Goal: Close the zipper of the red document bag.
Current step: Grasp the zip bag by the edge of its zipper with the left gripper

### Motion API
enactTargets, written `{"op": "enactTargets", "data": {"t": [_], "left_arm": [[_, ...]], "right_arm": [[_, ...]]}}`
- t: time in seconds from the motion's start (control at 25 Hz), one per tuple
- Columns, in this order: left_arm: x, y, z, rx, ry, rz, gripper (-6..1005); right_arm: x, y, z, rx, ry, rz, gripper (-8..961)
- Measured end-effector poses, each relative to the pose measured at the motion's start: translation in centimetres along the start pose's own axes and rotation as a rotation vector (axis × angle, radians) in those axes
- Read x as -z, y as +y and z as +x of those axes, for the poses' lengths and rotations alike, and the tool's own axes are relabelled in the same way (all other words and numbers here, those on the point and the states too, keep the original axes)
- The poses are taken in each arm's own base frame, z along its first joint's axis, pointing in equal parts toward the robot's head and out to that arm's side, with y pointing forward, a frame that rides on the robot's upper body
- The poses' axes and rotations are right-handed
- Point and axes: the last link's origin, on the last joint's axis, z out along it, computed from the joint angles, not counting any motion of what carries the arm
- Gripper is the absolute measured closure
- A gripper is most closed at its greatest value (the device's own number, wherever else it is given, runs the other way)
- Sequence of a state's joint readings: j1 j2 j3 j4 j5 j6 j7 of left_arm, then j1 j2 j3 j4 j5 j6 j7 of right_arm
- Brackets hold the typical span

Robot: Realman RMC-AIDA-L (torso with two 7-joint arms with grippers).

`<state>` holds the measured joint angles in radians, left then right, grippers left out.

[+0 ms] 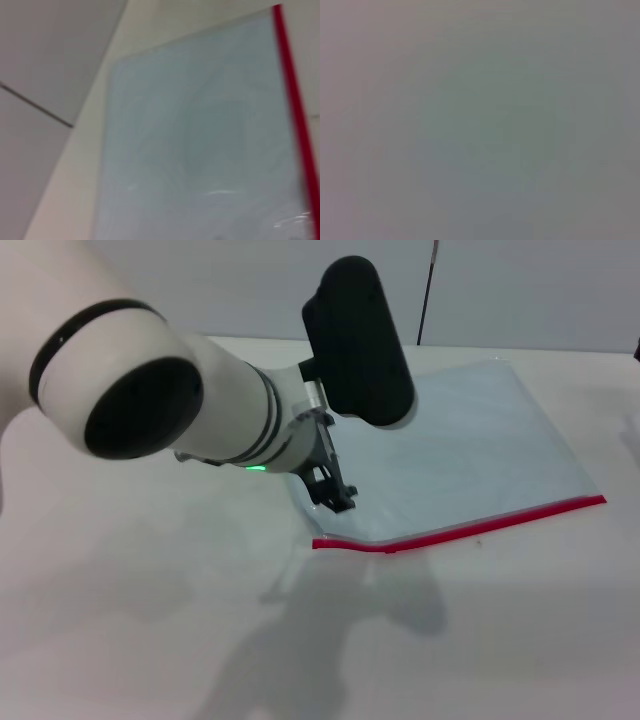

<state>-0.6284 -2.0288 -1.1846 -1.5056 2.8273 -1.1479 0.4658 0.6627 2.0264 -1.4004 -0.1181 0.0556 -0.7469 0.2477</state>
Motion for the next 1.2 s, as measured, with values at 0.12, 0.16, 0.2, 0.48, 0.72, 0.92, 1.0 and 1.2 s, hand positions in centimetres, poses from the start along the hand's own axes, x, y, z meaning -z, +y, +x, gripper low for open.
{"op": "enactTargets", "data": {"t": [0.12, 0.16, 0.2, 0.48, 0.72, 0.92, 1.0, 1.2], "left_arm": [[0.2, 0.4, 0.5, -0.003, -0.011, -0.037, 122], [0.3, 0.6, 0.5, -0.006, -0.027, -0.049, 122], [0.3, 0.6, 0.5, -0.008, -0.033, -0.053, 122], [0.1, 1.2, 0.2, -0.029, -0.101, -0.079, 122], [-0.9, 1.7, -0.2, -0.062, -0.178, -0.086, 121], [-1.4, 2.0, -0.2, -0.084, -0.192, -0.087, 121], [-1.5, 2.2, 0.0, -0.091, -0.190, -0.088, 121], [-1.6, 2.4, 0.3, -0.093, -0.182, -0.099, 121]], "right_arm": [[0.0, 0.0, 0.0, 0.000, -0.001, 0.000, 71], [0.0, 0.0, -0.1, -0.001, -0.001, -0.001, 72], [-0.1, 0.0, -0.1, 0.000, -0.002, -0.001, 72], [-0.2, 0.1, -0.3, -0.002, -0.006, -0.005, 72], [-0.3, 0.2, -0.4, -0.002, -0.008, -0.006, 72], [-0.5, 0.4, -0.7, -0.003, -0.015, -0.010, 72], [-0.7, 0.5, -0.9, -0.003, -0.018, -0.012, 72], [-0.7, 0.5, -0.9, -0.004, -0.020, -0.013, 72]]}}
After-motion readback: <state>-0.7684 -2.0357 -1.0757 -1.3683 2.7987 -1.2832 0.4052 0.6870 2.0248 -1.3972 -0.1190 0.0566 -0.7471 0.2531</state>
